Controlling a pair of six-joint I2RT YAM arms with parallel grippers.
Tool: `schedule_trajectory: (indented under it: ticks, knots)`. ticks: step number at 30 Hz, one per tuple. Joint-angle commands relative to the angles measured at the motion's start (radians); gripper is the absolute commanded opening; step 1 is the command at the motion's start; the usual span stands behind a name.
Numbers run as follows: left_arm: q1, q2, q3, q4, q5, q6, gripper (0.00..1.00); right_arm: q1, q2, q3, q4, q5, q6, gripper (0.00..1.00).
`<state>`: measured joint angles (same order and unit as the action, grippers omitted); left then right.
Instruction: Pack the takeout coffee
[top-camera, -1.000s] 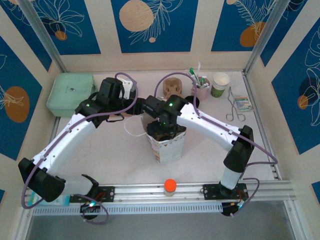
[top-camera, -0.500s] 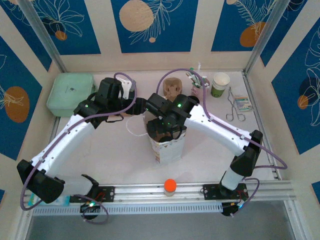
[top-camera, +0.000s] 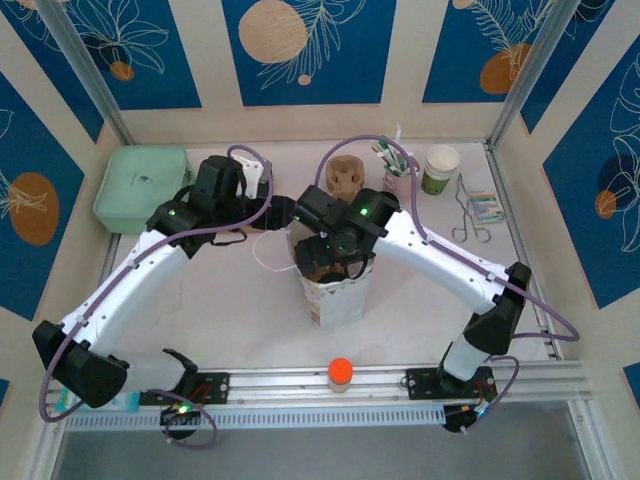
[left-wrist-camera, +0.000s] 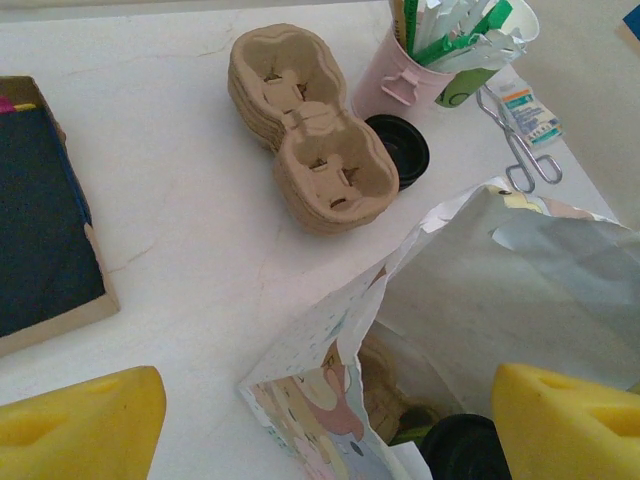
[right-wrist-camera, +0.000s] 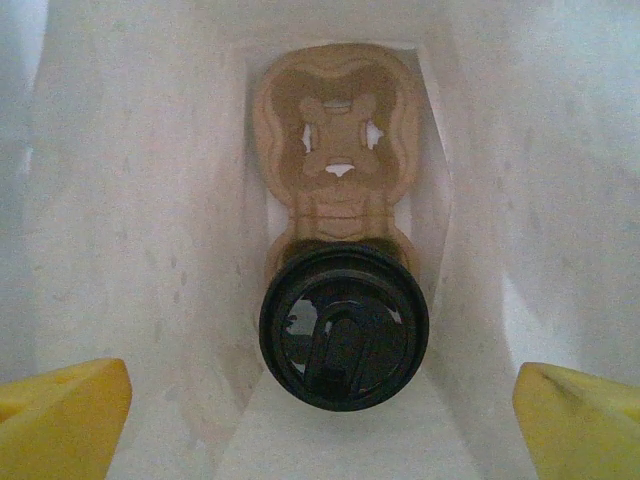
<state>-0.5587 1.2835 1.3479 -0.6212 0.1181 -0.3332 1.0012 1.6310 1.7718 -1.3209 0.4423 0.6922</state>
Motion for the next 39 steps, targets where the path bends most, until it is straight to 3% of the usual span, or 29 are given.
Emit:
schedule_trajectory:
  ticks: [1,28,39]
  knots:
    - [-0.011,-0.026,0.015,-0.009,-0.011,-0.006,0.85,0.008,-0.044,0.028,-0.005,0.019,0.007,0.99]
    - [-0.015,-0.037,0.007,-0.013,-0.02,-0.012,0.85,-0.009,-0.125,0.017,0.026,0.042,-0.017,0.99]
    - [-0.015,-0.086,-0.012,-0.012,-0.044,-0.026,0.86,-0.087,-0.235,-0.029,0.066,-0.009,-0.047,0.99]
